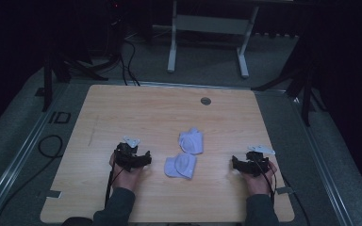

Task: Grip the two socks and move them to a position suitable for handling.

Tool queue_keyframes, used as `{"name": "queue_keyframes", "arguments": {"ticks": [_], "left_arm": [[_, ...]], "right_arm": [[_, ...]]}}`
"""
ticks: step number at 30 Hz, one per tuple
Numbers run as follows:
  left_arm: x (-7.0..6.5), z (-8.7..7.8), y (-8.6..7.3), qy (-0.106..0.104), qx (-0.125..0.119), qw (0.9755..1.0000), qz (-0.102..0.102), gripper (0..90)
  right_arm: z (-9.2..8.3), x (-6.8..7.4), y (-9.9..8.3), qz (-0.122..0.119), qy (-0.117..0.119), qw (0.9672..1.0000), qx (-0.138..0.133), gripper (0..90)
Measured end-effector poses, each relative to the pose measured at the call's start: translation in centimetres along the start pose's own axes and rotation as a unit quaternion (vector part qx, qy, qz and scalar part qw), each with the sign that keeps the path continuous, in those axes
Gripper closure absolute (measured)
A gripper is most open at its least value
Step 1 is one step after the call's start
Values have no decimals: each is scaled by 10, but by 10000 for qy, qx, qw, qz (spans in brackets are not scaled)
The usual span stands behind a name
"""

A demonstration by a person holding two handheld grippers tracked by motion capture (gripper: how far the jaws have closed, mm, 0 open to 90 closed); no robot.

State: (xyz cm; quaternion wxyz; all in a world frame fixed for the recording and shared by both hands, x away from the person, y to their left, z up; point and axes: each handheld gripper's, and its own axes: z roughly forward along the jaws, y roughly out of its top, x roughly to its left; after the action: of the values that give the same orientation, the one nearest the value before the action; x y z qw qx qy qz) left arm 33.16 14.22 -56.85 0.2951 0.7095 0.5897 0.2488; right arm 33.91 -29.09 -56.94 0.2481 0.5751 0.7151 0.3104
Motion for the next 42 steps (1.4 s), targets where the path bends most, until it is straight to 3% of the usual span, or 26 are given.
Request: {"name": "queue_keyframes", "arguments": {"ticks": [10,17,23,27,30,32,36,37,42], "left_arm": [[3,-1,0,-6,-32,10000,-6,208],[9,-5,1,30,-20,10000,-80,383],[12,-8,1,-217,-7,9997,-145,474],[10,-12,3,-373,-42,9993,-39,510],[8,-14,3,-466,-79,9989,-4,522],[7,-15,3,-520,-91,9986,7,539],[6,-17,4,-647,-113,9978,25,568],[5,-18,4,-762,-137,9970,87,588],[2,-22,5,-947,-174,9951,221,641]], "right_arm": [[-4,5,1,-63,66,9999,72,240],[-12,12,5,-222,224,9995,-80,395],[-20,19,9,-361,456,9979,-270,539],[-24,31,11,-561,628,9960,-302,671],[-25,36,11,-628,718,9949,-324,713],[-26,44,12,-737,878,9929,-317,788],[-27,55,13,-911,1022,9901,-307,848],[-27,66,13,-1065,1130,9875,-286,896],[-29,78,11,-1203,1194,9853,-211,900]]}}
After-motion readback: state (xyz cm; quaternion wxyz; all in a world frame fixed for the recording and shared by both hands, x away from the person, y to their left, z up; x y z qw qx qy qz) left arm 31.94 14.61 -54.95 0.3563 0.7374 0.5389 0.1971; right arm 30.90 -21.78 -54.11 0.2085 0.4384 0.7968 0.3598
